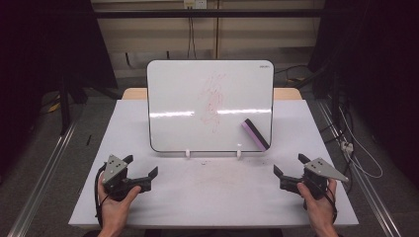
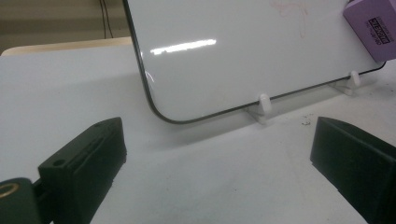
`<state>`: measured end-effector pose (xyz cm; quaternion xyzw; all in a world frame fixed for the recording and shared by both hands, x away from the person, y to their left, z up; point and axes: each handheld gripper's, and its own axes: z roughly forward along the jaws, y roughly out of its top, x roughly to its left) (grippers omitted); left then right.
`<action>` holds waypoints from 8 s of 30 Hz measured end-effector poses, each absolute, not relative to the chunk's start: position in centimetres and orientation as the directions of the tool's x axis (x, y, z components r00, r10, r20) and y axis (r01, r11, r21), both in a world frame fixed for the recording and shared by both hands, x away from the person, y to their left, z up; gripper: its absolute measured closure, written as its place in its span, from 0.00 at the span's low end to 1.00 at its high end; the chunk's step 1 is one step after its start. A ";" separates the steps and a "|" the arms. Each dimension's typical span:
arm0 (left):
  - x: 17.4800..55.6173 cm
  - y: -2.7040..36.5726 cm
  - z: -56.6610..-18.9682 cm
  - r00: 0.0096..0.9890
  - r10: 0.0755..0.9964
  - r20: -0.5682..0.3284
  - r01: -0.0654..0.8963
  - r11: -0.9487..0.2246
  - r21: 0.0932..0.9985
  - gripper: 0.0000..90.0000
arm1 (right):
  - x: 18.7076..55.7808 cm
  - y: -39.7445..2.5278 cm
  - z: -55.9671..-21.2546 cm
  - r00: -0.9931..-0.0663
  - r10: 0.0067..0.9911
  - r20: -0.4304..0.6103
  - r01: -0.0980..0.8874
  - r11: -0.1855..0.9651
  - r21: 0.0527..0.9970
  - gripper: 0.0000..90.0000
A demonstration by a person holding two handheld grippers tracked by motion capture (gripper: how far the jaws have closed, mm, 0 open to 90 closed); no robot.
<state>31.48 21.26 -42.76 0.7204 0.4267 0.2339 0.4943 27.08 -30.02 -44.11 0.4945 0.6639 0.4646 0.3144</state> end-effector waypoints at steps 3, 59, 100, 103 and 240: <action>31.6 21.3 -42.8 0.527 0.845 -0.088 0.390 -0.149 0.908 0.04 | 27.1 -30.0 -44.2 -0.315 0.948 0.042 0.371 0.083 0.925 0.04; 31.7 20.7 -43.1 0.571 0.814 -0.106 0.411 -0.172 0.895 0.04 | 33.5 -25.0 -41.0 -0.433 0.878 -0.202 0.363 0.376 0.853 0.26; 32.1 20.9 -43.4 0.562 0.818 -0.122 0.445 -0.175 0.879 0.05 | 34.6 -23.2 -42.4 -0.401 0.865 -0.303 0.383 0.459 0.802 0.71; 32.1 21.0 -43.4 0.560 0.820 -0.119 0.439 -0.173 0.882 0.05 | 34.4 -23.3 -42.0 -0.403 0.864 -0.303 0.362 0.454 0.814 0.71; 37.8 10.1 -40.2 0.694 0.675 -0.250 0.233 0.118 0.965 0.46 | 34.4 -12.8 -43.6 -0.629 0.752 0.199 0.345 0.040 0.938 0.33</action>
